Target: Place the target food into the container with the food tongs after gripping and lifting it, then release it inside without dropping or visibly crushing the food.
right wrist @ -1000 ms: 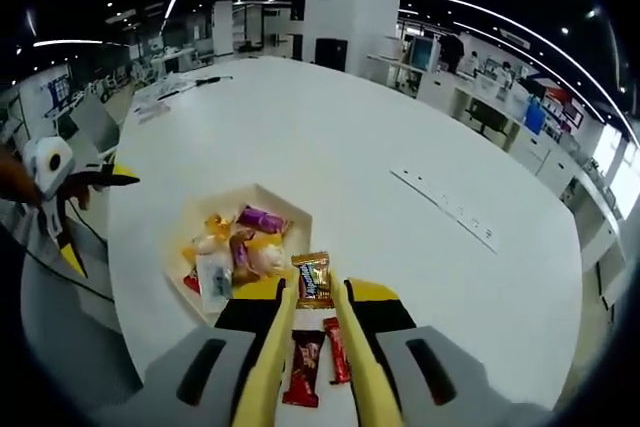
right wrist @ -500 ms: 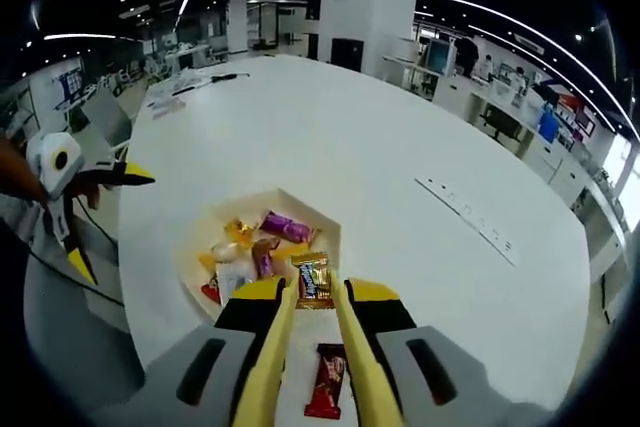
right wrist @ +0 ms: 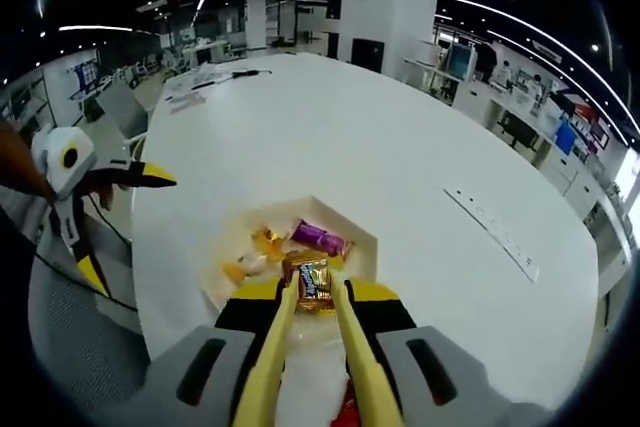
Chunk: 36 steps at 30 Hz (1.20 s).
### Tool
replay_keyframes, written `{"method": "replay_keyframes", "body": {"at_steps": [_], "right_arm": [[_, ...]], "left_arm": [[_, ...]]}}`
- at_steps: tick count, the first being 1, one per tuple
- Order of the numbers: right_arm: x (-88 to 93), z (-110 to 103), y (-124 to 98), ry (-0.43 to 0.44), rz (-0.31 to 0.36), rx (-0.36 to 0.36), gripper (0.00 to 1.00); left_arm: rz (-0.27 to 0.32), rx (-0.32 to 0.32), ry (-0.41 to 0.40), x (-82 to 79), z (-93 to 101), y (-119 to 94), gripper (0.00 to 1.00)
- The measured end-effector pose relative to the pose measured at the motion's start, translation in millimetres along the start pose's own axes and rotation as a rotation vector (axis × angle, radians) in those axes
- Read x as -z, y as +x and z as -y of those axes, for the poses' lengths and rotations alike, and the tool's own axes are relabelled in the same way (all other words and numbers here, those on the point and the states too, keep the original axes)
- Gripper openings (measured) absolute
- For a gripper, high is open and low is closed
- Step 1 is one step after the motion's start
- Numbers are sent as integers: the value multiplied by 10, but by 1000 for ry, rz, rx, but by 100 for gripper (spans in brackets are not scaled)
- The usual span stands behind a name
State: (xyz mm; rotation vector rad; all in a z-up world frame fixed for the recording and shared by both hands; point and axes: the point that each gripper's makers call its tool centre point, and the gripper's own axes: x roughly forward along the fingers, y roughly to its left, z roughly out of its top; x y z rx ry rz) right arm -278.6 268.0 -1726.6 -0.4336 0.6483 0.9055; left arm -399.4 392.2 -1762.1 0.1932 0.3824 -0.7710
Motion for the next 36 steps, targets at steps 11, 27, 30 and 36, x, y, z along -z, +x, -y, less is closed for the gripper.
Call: {"method": "replay_keyframes", "body": {"at_steps": [11, 27, 30, 36], "right_arm": [[-104, -193, 85, -33, 5, -39, 22], [-163, -121, 10, -31, 35, -22, 24], [-164, -14, -97, -21, 60, 2, 24], [-115, 246, -314, 15, 104, 56, 24]], "left_arm": [[-5, -10, -1, 4, -16, -1, 98], [-3, -20, -1, 1, -37, -10, 98], [0, -19, -2, -1, -36, -9, 98], [-3, -10, 6, 4, -17, -3, 98]]}}
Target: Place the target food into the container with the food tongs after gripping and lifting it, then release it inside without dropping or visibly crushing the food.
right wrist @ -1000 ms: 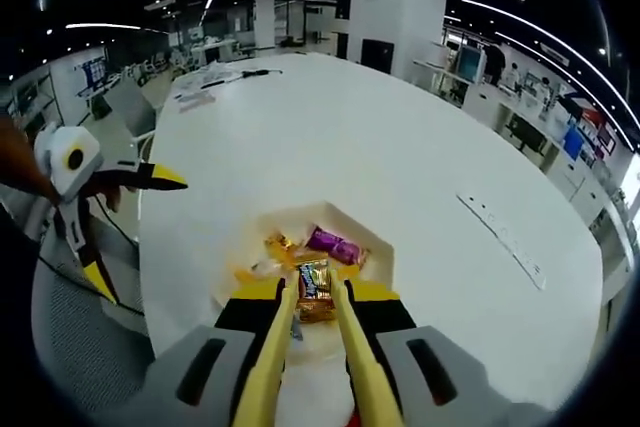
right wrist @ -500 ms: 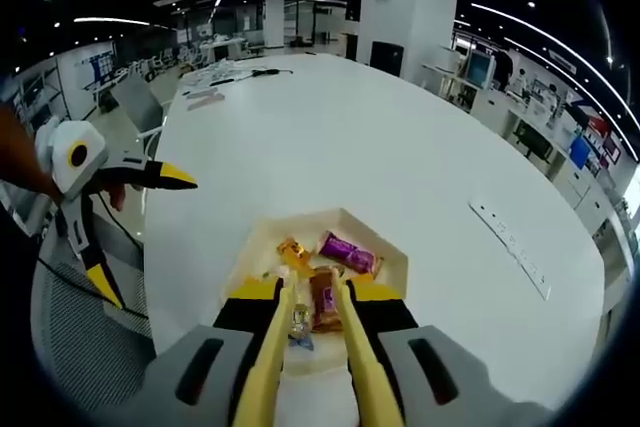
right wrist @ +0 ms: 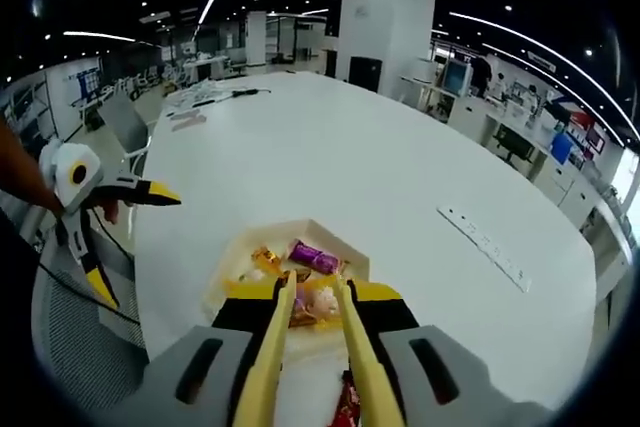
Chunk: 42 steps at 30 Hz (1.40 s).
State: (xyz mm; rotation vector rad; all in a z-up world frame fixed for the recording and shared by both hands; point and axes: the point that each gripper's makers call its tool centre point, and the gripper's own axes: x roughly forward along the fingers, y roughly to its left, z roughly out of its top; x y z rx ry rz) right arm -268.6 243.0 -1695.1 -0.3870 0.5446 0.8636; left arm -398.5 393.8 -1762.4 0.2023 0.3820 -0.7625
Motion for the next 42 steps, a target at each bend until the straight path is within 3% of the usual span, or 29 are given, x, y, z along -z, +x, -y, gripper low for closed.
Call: {"method": "replay_keyframes", "body": {"at_steps": [16, 34, 39, 42], "right_arm": [[414, 432, -403, 49, -15, 84, 25], [689, 548, -614, 40, -19, 97, 25], [721, 627, -641, 39, -19, 95, 26], [732, 684, -653, 45, -12, 89, 26]], "left_arm": [[-1, 2, -4, 4, 3, 0, 99], [-3, -11, 0, 2, -12, 0, 99], [38, -10, -25, -69, -13, -19, 99], [19, -32, -32, -40, -60, -25, 99]]}}
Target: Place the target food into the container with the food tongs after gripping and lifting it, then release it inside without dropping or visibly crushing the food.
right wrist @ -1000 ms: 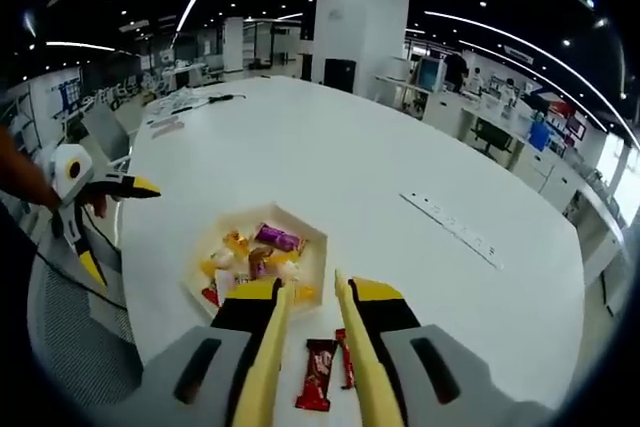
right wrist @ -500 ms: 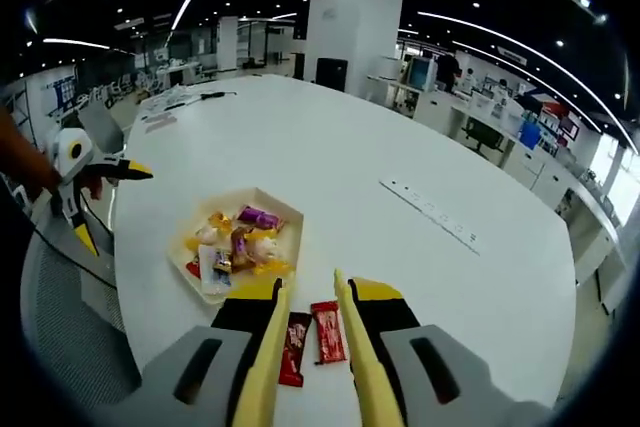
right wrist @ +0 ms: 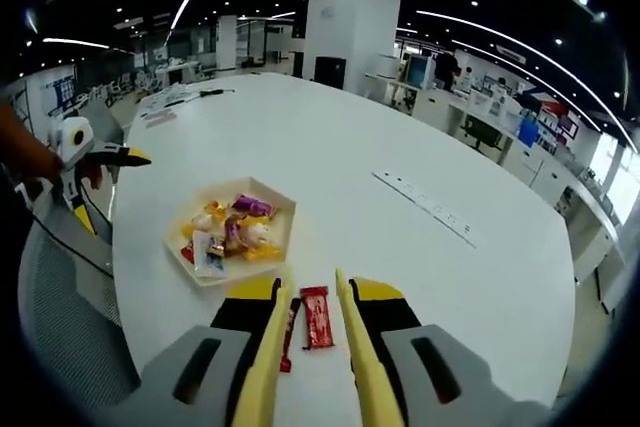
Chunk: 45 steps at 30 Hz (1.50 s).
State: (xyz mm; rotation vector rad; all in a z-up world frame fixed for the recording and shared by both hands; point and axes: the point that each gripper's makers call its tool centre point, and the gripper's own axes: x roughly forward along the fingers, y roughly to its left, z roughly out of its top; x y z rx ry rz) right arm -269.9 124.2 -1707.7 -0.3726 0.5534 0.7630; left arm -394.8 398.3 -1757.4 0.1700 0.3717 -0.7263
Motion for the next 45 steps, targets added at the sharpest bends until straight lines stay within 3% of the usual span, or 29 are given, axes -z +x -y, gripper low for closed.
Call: {"method": "replay_keyframes", "body": {"at_steps": [3, 10, 16, 20, 22, 26, 30, 36, 45], "right_arm": [[5, 61, -13, 8, 11, -7, 26], [74, 175, -33, 18, 29, -38, 27], [165, 218, -10, 17, 31, -66, 27], [277, 225, -16, 6, 9, -64, 27], [312, 210, -7, 3, 12, -77, 27], [364, 242, 11, 2, 8, -73, 27], [342, 284, 46, 13, 26, -73, 27], [359, 163, 136, 0, 26, -100, 27], [410, 223, 257, 17, 31, -98, 27]], "left_arm": [[-9, -19, 17, -10, -38, -15, 100], [-27, -53, -38, -15, -61, -58, 100], [-66, -80, -42, 55, -32, -79, 100], [-59, -95, -44, 36, -17, -94, 100], [-15, -111, -61, 1, -61, -85, 100], [-52, -144, -62, 107, -158, -82, 100], [-62, -135, -51, 144, -128, -78, 100], [-111, -131, -27, 247, -113, -52, 100], [-128, -100, -26, 291, -50, -38, 100]]}}
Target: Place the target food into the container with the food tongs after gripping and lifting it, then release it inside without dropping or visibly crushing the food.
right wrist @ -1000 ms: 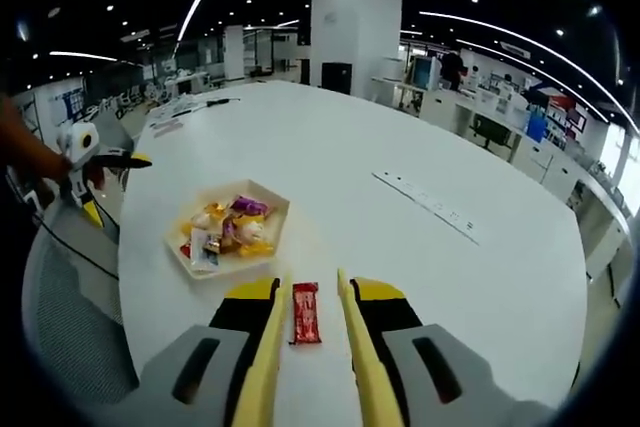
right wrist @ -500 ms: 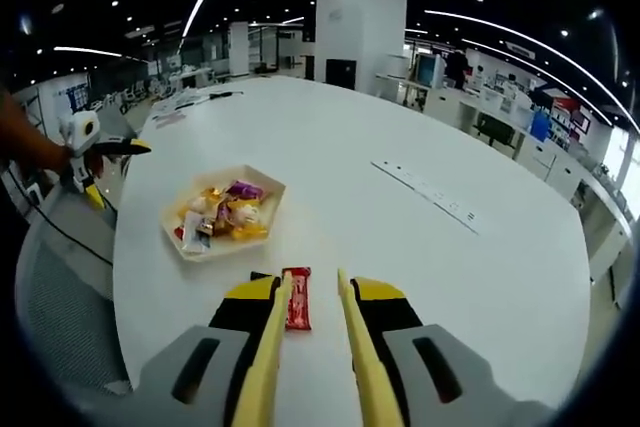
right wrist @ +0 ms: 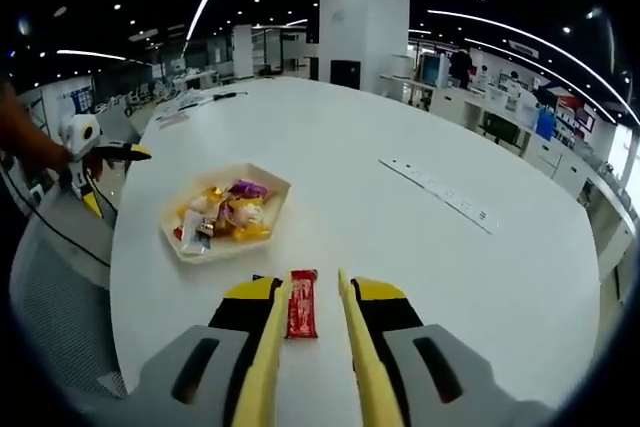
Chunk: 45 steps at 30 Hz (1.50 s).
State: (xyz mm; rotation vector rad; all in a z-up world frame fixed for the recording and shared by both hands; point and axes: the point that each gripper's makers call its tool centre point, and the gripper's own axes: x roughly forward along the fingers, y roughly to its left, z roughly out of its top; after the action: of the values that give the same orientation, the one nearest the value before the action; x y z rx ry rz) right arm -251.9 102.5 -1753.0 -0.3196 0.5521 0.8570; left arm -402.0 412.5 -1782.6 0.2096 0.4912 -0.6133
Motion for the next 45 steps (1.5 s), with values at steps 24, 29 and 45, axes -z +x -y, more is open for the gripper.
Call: {"method": "replay_keyframes", "body": {"at_steps": [24, 29, 45], "right_arm": [[455, -123, 469, 34, -92, -40, 28], [463, -196, 524, 29, -98, -46, 28], [631, -154, 602, -15, -153, -7, 28]], "left_arm": [[-10, -15, -5, 65, -106, -16, 100], [-8, -13, -10, 61, -108, -15, 100], [-13, -13, -15, 38, -79, -6, 100]]}}
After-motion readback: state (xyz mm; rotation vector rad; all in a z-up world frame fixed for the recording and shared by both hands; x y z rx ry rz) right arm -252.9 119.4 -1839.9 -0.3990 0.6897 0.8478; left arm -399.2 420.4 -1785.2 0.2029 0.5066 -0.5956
